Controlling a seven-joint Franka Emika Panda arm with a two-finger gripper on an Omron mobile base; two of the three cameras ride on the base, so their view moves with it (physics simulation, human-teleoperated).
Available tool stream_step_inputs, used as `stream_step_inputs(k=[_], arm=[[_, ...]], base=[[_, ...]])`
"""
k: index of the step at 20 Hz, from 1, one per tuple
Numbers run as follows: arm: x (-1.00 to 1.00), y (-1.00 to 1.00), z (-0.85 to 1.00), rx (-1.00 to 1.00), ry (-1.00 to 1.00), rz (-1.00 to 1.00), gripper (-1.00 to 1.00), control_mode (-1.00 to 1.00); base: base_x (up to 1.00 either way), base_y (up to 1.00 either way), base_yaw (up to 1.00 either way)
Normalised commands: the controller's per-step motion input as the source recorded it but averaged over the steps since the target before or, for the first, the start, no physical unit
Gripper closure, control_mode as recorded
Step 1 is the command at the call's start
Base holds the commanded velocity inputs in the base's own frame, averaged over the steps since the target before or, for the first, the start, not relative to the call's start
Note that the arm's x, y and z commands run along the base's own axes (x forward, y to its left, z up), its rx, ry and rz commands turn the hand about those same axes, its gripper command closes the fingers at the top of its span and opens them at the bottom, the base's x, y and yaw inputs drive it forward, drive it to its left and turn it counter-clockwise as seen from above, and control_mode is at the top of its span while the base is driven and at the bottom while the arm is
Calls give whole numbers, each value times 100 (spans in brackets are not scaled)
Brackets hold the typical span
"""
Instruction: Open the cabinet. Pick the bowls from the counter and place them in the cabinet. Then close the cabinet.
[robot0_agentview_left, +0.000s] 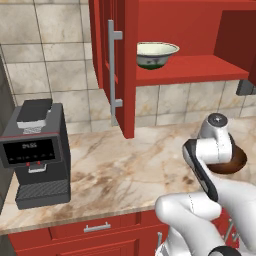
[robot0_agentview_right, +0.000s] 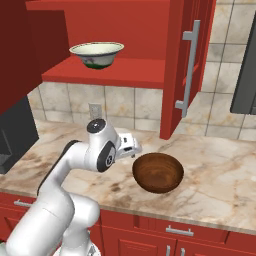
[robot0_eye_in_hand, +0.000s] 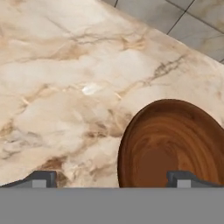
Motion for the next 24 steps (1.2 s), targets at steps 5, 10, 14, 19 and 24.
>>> stream_step_inputs(k=[5,10,14,19,24], arm=[[32,-48,-46,0,3,-8,-100,-100],[24,-32,-29,0,9,-7,-100,-100],[18,0,-20,0,11,0,-100,-100],[10,0,-15,1,9,0,-100,-100],[0,-7,-18,3,5,0,100,-100]], base=[[0,0,0],[0,0,0],[0,0,0],[0,0,0],[0,0,0]])
